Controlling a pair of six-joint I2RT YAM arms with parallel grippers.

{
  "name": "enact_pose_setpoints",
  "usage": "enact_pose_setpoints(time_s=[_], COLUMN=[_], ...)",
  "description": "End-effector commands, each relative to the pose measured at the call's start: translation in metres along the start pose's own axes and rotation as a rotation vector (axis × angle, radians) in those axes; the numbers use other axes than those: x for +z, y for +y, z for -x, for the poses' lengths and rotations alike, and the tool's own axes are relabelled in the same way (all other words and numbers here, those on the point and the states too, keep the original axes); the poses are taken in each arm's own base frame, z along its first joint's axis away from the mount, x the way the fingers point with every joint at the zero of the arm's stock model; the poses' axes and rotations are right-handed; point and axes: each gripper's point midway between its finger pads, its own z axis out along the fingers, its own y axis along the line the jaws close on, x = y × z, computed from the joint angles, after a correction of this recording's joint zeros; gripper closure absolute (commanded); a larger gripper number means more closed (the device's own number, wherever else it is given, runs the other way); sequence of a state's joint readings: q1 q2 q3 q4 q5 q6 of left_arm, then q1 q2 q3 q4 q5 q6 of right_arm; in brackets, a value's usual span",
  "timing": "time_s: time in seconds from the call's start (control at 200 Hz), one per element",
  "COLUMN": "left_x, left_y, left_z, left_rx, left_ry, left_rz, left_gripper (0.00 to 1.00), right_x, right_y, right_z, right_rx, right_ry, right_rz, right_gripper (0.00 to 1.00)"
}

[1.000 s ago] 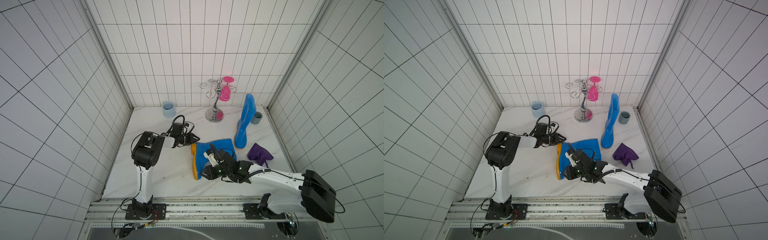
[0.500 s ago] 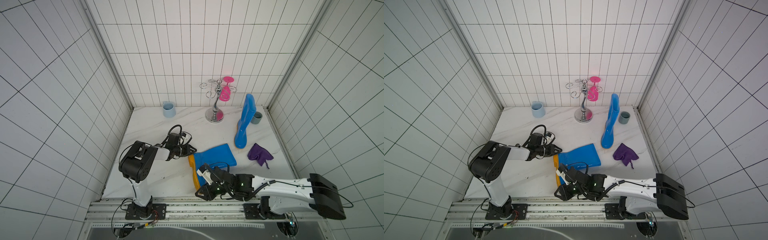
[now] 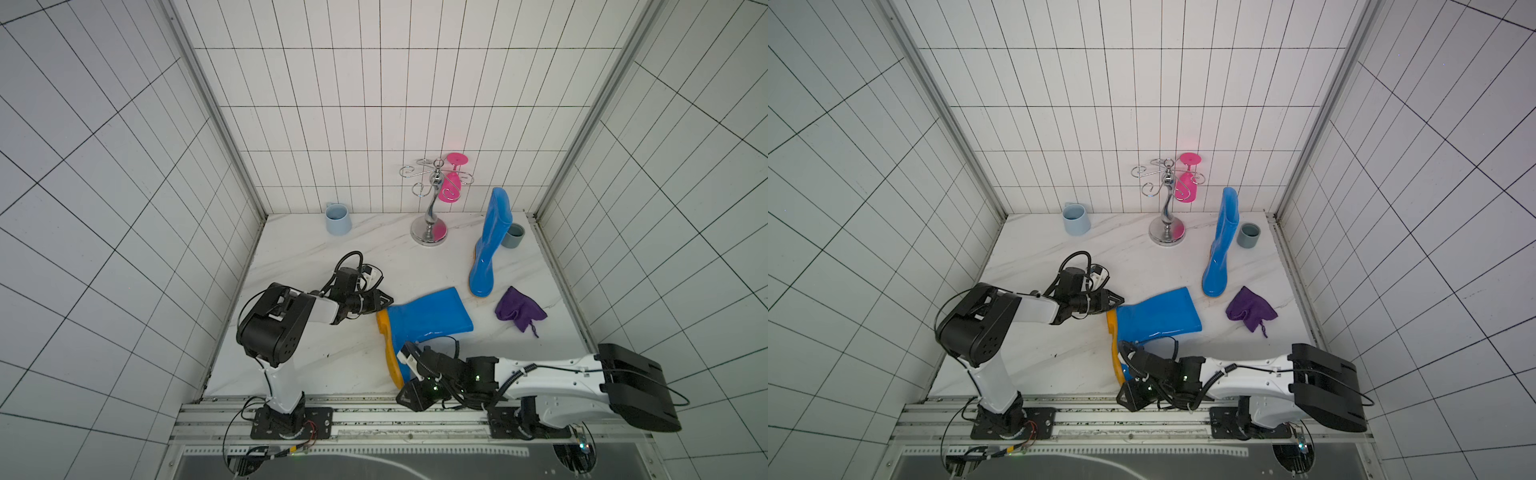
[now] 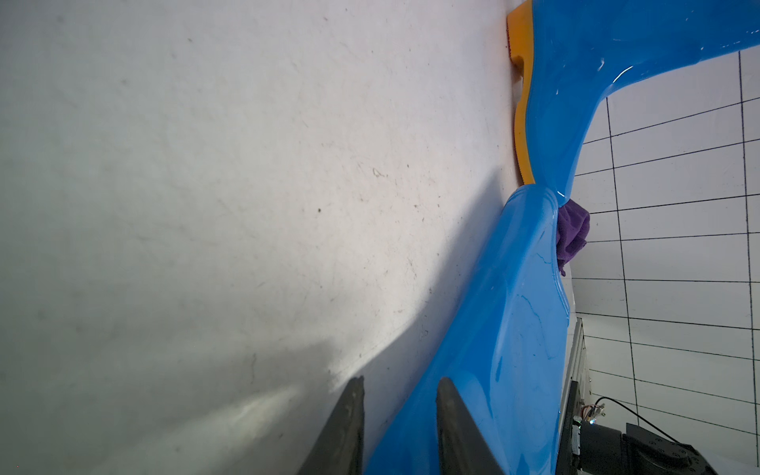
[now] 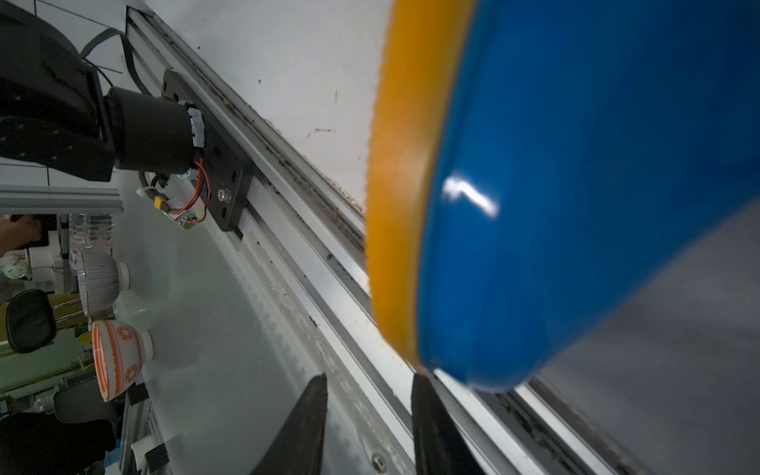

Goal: Wipe the rubber boots with a cloth
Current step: Adjust the rubber boot at the center of the board.

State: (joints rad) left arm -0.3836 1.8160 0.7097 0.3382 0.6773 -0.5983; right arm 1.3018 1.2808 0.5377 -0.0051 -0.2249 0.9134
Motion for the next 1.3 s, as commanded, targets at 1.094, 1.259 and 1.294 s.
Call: enact_pose_setpoints(time_s=[1.094, 1.259, 1.294], left_x=[0.009, 0.003, 0.002], left_y=[-0.099, -0.098, -0.097], left_z=[-0.176, -0.185, -0.187], left_rx=[0.107, 0.099, 0.099], left_ry=[0.314, 0.324, 0.326], left_rz=[-0.077, -0.07, -0.068], left_gripper=[0.7, 0.7, 0.7], right_x=[-0.147, -0.159, -0.161], right_y=[-0.192, -0.19, -0.189], right_z=[0.176, 0.211, 0.218], right_rx=[0.202, 0.151, 0.139], right_ry=[-0.451, -0.485, -0.49], right_rz=[-0.482, -0.497, -0.499], right_gripper=[0.62, 0.62, 0.62])
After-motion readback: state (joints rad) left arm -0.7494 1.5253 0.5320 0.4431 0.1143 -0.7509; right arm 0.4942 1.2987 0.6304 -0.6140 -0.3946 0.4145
